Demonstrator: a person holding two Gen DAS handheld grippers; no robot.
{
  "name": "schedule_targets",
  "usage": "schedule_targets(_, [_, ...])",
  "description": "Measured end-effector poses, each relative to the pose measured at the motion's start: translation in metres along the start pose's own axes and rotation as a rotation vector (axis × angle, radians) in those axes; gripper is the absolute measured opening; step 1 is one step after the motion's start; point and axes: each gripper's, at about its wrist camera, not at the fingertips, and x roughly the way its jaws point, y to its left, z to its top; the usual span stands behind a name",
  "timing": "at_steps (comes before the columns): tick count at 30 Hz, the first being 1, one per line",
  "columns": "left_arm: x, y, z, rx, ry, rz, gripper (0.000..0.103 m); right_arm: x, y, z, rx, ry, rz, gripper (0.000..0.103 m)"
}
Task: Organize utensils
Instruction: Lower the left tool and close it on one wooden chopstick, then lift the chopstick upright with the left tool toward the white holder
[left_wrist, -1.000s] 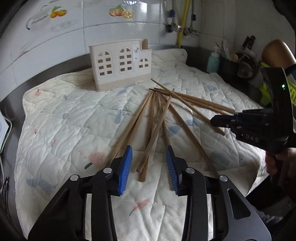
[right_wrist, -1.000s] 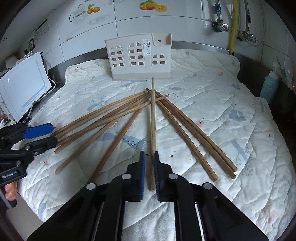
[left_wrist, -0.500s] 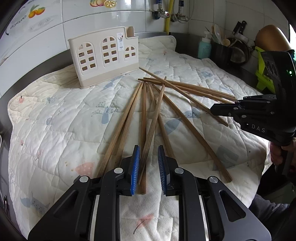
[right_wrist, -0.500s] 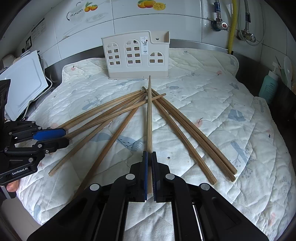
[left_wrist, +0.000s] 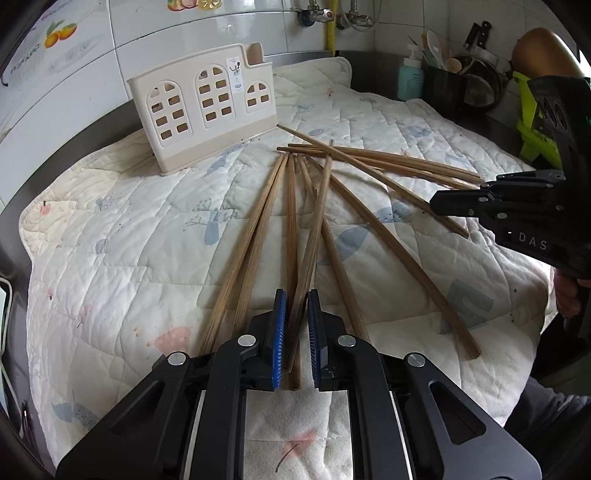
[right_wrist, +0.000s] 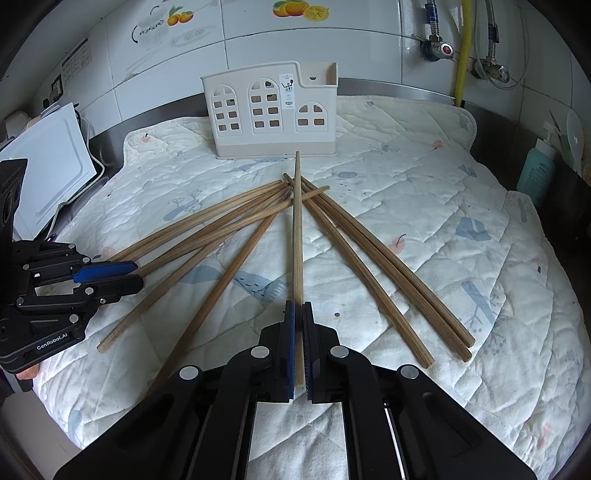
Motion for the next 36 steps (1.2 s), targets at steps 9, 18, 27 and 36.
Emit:
schedule_targets(9, [-0.007, 0.014, 0.0, -0.088, -0.022, -0.031, 0.005, -0.01, 0.002, 0.002, -0.003, -0.021, 0.002, 0.0])
schedule_targets(18, [-0.004, 0.016, -0.001, -0.11, -0.014, -0.046, 0.005, -0.009, -0.003, -0.002, 0.03, -0.025, 0.031, 0.016])
schedule_targets(27, [-0.001, 0.017, -0.001, -0.123, -0.004, -0.057, 0.007, 0.002, 0.004, -0.003, -0.012, 0.01, 0.017, 0.012])
schedule_targets(36, [0.005, 0.015, -0.001, -0.138, 0.019, -0.056, 0.008, 0.005, 0.005, -0.005, -0.017, 0.005, -0.003, 0.007])
